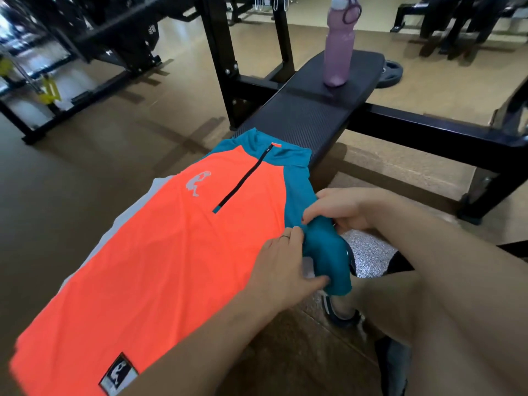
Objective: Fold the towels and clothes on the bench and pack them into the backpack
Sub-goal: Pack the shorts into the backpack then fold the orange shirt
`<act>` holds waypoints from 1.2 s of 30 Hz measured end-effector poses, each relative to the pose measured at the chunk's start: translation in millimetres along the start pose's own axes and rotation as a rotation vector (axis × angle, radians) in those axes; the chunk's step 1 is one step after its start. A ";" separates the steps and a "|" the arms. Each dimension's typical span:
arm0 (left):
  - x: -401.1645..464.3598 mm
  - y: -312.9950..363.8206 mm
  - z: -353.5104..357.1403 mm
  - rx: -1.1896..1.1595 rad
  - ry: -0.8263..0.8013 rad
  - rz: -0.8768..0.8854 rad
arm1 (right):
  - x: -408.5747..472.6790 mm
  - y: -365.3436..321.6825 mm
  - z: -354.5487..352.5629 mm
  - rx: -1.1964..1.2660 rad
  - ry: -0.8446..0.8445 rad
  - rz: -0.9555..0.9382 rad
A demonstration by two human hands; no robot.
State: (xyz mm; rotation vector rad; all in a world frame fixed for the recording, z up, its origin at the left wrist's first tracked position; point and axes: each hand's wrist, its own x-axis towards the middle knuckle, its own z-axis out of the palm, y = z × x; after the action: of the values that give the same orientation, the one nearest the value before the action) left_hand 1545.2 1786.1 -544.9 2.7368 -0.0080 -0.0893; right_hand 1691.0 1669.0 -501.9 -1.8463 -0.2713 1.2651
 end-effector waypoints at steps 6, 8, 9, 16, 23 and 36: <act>-13.9 5.6 -9.5 -0.225 0.112 -0.064 | 5.4 -13.9 11.1 0.319 -0.016 -0.080; -17.2 5.8 -11.9 -0.290 0.182 -0.119 | 7.0 -21.1 19.4 0.400 -0.010 -0.108; -17.8 5.1 -12.6 -0.335 0.216 -0.150 | 7.8 -24.8 23.9 0.439 -0.014 -0.116; -26.1 9.5 -20.8 -0.679 0.354 -0.307 | 11.7 -40.1 41.6 0.723 -0.082 -0.077; -19.4 2.2 -30.2 -0.903 0.301 -0.357 | 26.9 -30.1 38.4 0.743 0.139 -0.010; -27.1 -56.8 -107.4 -1.315 -0.058 -0.712 | 64.0 -37.9 18.1 0.336 0.674 -0.189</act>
State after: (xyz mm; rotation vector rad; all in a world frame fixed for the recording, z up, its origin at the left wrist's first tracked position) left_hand 1524.6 1880.9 -466.9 1.3210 0.7256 -0.2559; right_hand 1715.7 1739.7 -517.8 -1.7863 0.1282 0.4740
